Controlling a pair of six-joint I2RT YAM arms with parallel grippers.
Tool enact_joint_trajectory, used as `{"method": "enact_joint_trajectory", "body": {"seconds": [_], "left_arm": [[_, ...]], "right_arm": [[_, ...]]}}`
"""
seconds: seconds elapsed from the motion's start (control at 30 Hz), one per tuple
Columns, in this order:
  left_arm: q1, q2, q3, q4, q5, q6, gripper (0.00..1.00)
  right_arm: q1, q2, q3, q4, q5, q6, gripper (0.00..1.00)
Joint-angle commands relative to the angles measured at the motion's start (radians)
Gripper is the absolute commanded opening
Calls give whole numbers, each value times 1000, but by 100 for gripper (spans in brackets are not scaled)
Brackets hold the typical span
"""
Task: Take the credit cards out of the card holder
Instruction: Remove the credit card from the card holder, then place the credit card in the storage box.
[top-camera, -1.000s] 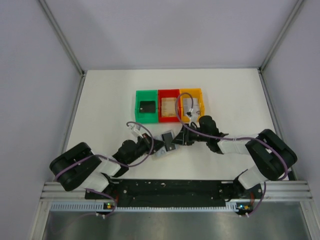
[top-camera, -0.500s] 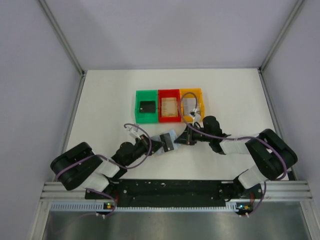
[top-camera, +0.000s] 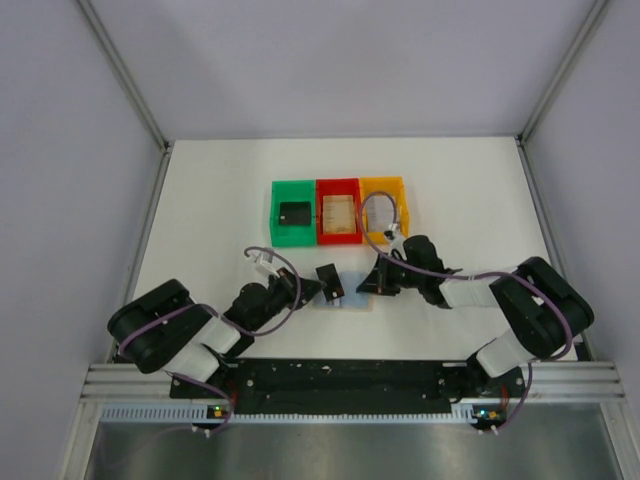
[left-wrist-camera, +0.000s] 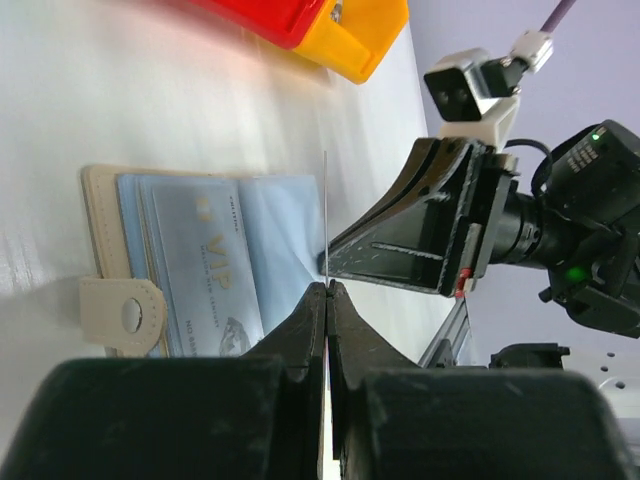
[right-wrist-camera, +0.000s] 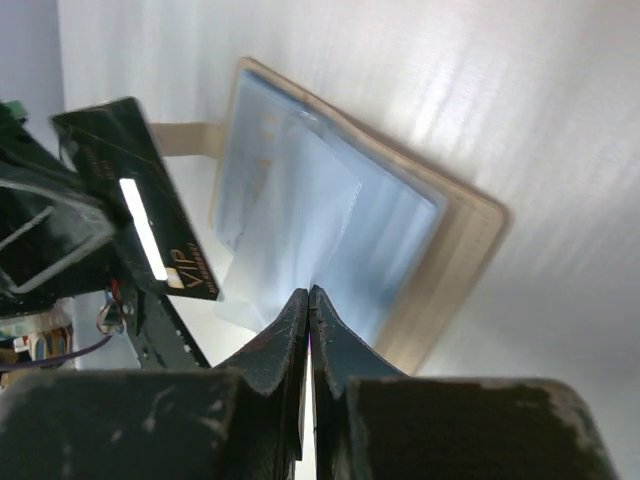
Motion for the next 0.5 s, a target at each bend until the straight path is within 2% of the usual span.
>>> {"method": "enact_joint_trajectory", "body": {"seconds": [0.0,0.13,0.2,0.33,0.4,0.47], "left_arm": [[15,-32,-91,62,-18,-2,0],[20,-110,-73,-62,-18,41,0],[21,-171,-42,-153,-18,75,0],[23,-332,16,-396,-57,161,0],[24,-420,51,-559,-81,198,0],[27,-507,79,-663,-89,274,0]], "right_arm": [[-11,-20,46,-152,101,-67,0],[-8,-54,93,-303,185,-122,0],[-9,-68,118,-370,235,-152,5],[3,-115,156,-464,296,-204,23],[18,-156,178,-527,330,-233,35],[25,-215,187,-545,309,-267,55]]}}
